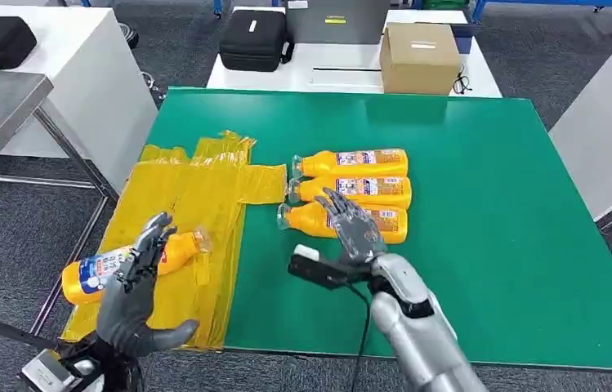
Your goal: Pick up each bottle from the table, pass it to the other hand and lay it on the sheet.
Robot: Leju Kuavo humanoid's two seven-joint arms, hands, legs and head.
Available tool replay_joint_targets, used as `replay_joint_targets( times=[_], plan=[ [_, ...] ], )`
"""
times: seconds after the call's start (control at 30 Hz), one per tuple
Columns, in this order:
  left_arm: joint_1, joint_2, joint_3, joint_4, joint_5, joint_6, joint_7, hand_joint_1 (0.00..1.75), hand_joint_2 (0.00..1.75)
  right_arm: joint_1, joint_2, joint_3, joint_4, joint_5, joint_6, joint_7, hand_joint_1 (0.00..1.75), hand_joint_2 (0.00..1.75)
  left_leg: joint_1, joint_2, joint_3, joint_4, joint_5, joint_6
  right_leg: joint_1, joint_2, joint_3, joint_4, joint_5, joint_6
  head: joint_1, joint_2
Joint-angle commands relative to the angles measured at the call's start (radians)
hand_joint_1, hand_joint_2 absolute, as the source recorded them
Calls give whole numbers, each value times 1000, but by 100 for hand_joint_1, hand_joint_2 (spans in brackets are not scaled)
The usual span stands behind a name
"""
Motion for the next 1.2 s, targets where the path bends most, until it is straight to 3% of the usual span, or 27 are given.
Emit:
replay_joint_targets(
  times=[0.03, 0.4, 0.67, 0.8, 1.2],
  plan=[
    [22, -12, -57, 12, 10, 1, -23, 0, 175, -162, 30, 26, 300, -5, -13, -10, 0, 175, 2, 1, 4, 0, -2, -2, 2, 2, 4, -1, -1, -2, 0, 0],
    [22, -9, -59, 18, 17, -1, -23, 0, 175, -161, 30, 27, 301, -4, -19, -10, 0, 175, 1, 0, 1, 0, -1, -2, 1, 1, 1, 0, 0, -1, 0, 0],
    [-13, 27, -160, 88, 58, 88, -23, 0, 175, -319, 62, 26, 531, 14, -49, -11, 0, 175, 0, 1, 2, 0, -1, -2, 0, 1, 2, 0, 0, -1, 0, 0],
    [-11, 41, -157, 92, 79, 115, -23, 0, 175, -318, 52, 31, 547, 24, -63, -14, 0, 175, 1, -1, 2, -1, 0, -2, 1, 0, 2, -1, -1, -1, 0, 0],
    [7, 37, -151, 94, 75, 123, -23, 0, 175, -294, -23, 61, 540, 110, -56, 110, 0, 175, 0, -2, 2, -1, 0, -2, 0, -2, 2, -1, -1, -1, 0, 0]
  ],
)
